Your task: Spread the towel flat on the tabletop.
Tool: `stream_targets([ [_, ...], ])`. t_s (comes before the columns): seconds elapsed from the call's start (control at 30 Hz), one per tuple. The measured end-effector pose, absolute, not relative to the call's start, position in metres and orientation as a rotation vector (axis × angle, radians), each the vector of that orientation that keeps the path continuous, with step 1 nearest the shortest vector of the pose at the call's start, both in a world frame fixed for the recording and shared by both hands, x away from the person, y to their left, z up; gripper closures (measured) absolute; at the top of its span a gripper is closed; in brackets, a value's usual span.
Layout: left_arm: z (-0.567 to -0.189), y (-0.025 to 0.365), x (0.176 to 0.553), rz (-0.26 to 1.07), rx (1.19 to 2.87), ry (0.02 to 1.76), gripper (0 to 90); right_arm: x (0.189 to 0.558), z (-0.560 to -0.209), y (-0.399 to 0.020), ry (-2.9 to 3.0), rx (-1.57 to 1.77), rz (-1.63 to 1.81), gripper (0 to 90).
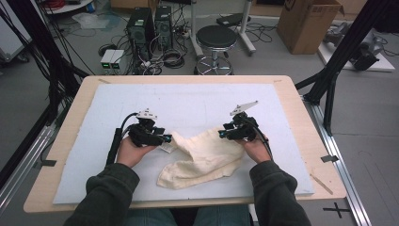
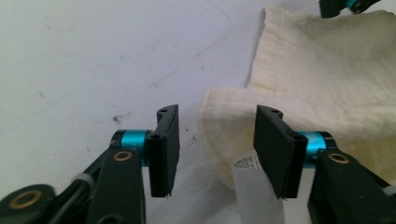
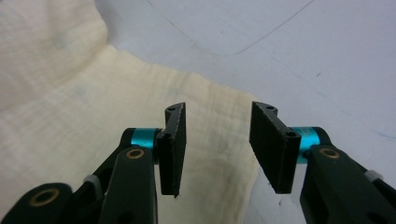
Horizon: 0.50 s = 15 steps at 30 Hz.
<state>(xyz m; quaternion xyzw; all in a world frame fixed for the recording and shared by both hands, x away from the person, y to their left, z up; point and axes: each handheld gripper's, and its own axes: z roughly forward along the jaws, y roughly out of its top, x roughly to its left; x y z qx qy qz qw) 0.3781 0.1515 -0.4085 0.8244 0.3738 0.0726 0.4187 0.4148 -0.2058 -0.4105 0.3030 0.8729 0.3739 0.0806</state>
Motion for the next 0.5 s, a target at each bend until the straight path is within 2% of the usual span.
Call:
stream_targets([
  [0.1,-0.417,0.147,0.382,0.140,2.090,0.934,47.5,0.422,-0.421,-0.199,2.641,0.918,1.075,55.5],
  [0.23,-0.424,0.141,0.384,0.130,2.160,0.918,51.1,0.426,-0.430,-0.195,2.676,0.920,1.030,57.4],
  [0.3,-0.427,0.139,0.385,0.140,2.181,0.920,57.7,0.427,-0.432,-0.194,2.673,0.908,1.021,62.1],
  [0.4,-0.429,0.138,0.385,0.148,2.184,0.903,75.1,0.426,-0.432,-0.193,2.657,0.896,0.996,71.9],
  [0.43,-0.428,0.138,0.385,0.144,2.180,0.896,80.6,0.426,-0.431,-0.192,2.660,0.887,0.992,78.0],
  [0.5,-0.426,0.138,0.383,0.165,2.176,0.884,84.5,0.424,-0.431,-0.191,2.682,0.861,0.988,87.2],
])
